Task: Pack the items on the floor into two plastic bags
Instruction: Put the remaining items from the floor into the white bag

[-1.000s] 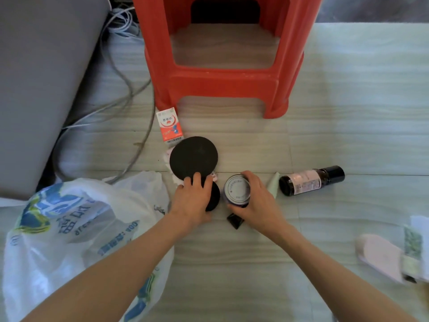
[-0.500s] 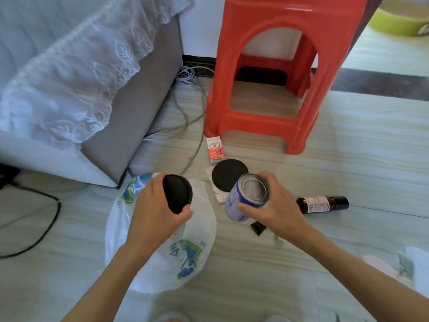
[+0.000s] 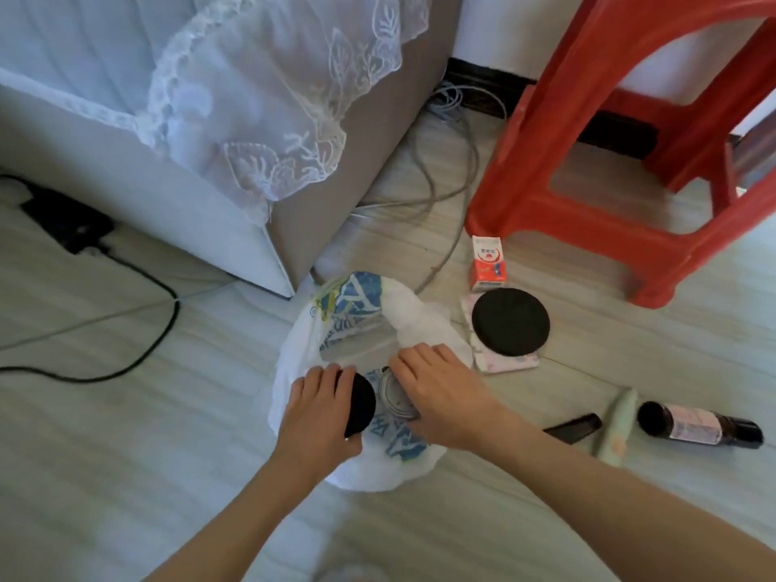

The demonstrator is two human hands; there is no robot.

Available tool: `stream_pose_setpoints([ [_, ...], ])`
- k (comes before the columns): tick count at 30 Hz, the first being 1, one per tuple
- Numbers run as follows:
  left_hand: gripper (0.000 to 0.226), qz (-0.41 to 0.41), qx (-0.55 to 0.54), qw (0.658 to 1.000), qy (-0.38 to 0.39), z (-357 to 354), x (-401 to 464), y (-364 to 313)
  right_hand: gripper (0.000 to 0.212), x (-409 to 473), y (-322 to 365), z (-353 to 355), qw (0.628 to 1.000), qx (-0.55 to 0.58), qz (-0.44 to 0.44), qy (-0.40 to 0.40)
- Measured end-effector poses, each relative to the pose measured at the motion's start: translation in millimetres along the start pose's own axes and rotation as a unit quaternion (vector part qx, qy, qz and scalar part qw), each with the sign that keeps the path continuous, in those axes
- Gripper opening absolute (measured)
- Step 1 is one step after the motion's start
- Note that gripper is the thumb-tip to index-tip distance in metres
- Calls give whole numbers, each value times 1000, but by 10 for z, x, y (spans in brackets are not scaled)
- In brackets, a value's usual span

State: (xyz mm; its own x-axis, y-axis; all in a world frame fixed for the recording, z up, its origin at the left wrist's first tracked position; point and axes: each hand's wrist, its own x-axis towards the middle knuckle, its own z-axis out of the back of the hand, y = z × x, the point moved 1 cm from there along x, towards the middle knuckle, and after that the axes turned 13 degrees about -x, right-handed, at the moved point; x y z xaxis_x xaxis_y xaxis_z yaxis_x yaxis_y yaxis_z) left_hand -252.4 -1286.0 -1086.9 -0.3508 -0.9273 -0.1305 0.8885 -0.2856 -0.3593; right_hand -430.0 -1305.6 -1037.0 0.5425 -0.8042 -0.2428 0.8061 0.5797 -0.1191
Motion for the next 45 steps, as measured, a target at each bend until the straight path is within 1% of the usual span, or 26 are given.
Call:
stream_pose_setpoints([
  [3,90,13,18,1000,4,-89,157,129,63,84,-40,-197,998,46,-39,14],
  [7,94,30,16,999,18,-221,275,253,64,156,-91,-217,982,143,-122,-17],
  [9,94,35,9,999,31,-314,266,275,64,213,-76,-193,974,173,-143,-28],
  [11,93,42,-8,999,33,-385,242,289,63,279,-35,-200,972,182,-141,-38],
  [14,89,43,-48,998,25,-429,195,292,62,368,45,-257,977,172,-121,-25],
  [16,86,36,-57,997,25,-440,166,323,63,411,50,-285,976,172,-136,-17],
  [20,81,32,-3,998,49,-436,68,396,66,396,14,-305,979,145,-144,22],
  [22,78,20,16,998,55,-397,33,397,64,334,16,-313,980,130,-146,38],
  [25,71,-11,35,998,53,-265,27,301,58,236,17,-279,977,140,-149,56],
  [30,53,-63,-41,997,2,98,36,-152,61,-117,-227,74,989,104,-96,37],
  [32,52,-98,-51,994,-17,218,60,-407,60,-407,-421,200,989,94,-115,26],
  [34,53,-138,-46,989,-16,264,118,-699,59,-762,-617,211,982,100,-158,21],
  [37,48,-193,-49,980,0,139,246,-1169,57,-1350,-841,-43,961,124,-244,32],
  [39,49,-211,-65,974,43,-62,322,-1465,54,-1746,-921,-339,927,166,-333,51],
  [41,43,-190,-108,972,89,-296,378,-1727,50,-2057,-954,-673,879,221,-418,68],
  [42,43,-170,-123,971,116,-418,404,-1841,48,-2168,-957,-842,855,246,-451,78],
  [45,48,-132,-125,968,172,-783,517,-2068,42,-2298,-989,-1287,792,306,-523,79],
])
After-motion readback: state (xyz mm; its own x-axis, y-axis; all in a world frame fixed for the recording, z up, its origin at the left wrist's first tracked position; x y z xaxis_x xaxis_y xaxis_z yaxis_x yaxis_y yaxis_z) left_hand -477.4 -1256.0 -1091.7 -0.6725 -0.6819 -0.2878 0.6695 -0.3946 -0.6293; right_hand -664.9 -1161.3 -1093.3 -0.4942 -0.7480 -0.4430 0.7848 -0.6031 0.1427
